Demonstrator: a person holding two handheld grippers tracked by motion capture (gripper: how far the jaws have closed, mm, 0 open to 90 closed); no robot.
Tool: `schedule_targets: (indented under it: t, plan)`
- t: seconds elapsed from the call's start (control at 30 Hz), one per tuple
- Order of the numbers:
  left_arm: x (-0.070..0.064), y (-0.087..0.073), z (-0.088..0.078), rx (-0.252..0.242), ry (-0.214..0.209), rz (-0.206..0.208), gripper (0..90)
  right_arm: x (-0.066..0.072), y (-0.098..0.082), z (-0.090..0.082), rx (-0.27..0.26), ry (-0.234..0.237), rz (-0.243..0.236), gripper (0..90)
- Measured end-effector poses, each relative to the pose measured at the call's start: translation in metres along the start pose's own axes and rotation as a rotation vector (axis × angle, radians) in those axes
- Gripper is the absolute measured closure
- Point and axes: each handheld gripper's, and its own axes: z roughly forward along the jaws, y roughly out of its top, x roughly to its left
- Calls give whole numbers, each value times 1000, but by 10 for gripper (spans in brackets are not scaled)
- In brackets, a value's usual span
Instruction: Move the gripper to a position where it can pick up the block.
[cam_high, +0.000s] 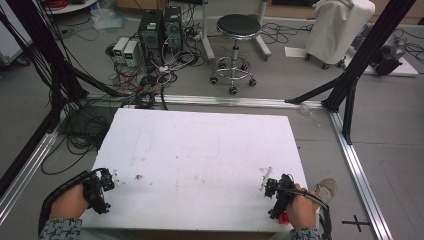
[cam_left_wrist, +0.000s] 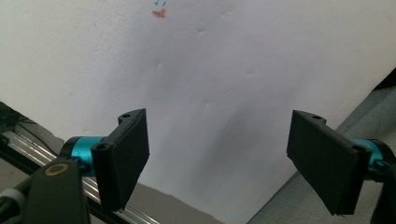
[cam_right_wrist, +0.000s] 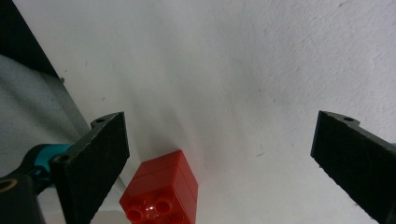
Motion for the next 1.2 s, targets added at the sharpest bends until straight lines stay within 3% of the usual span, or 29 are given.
schedule_targets:
  t: [1.2]
  plan:
    - [-1, -1, -2, -18, 6, -3, 211, 0, -4, -4, -52, 5, -6, 34]
